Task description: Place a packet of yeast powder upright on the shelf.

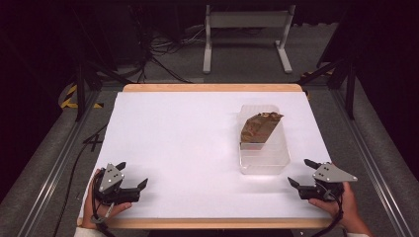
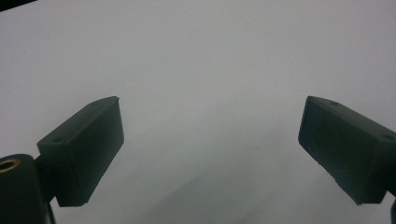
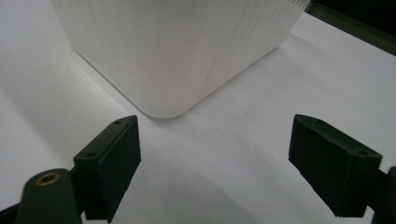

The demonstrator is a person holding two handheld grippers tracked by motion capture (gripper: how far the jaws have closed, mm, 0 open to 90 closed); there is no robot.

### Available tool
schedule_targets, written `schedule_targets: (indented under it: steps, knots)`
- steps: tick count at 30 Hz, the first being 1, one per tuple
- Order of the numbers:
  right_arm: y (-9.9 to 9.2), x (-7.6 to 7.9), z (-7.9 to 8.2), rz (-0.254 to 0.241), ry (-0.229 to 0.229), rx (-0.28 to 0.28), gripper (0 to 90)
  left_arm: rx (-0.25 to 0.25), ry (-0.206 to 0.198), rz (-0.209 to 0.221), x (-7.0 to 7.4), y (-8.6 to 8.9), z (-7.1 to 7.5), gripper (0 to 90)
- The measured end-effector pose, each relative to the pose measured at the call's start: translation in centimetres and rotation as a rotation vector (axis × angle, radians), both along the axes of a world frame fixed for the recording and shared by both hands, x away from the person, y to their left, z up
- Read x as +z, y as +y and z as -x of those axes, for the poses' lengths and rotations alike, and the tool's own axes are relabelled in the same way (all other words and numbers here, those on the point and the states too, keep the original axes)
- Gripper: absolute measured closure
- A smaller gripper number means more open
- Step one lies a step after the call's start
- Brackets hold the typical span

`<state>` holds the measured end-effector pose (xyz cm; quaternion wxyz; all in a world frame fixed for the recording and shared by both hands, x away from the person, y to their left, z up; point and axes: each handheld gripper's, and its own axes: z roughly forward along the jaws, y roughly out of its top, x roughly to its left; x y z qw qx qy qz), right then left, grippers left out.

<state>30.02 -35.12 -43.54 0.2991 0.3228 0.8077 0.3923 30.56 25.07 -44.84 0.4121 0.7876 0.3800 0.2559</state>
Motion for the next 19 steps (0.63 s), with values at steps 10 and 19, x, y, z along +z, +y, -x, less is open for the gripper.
schedule_targets:
  steps: [10, 19]
  knots:
    - [0.04, -0.02, -0.02, 0.002, 0.002, 0.005, 17.4, 0.035, 0.000, -0.001, -0.01, 0.42, -0.14, 7.2]
    - [-0.06, 0.04, 0.03, -0.008, -0.002, 0.004, 17.4, 0.050, 0.007, -0.016, 0.00, 0.34, -0.31, 7.3]
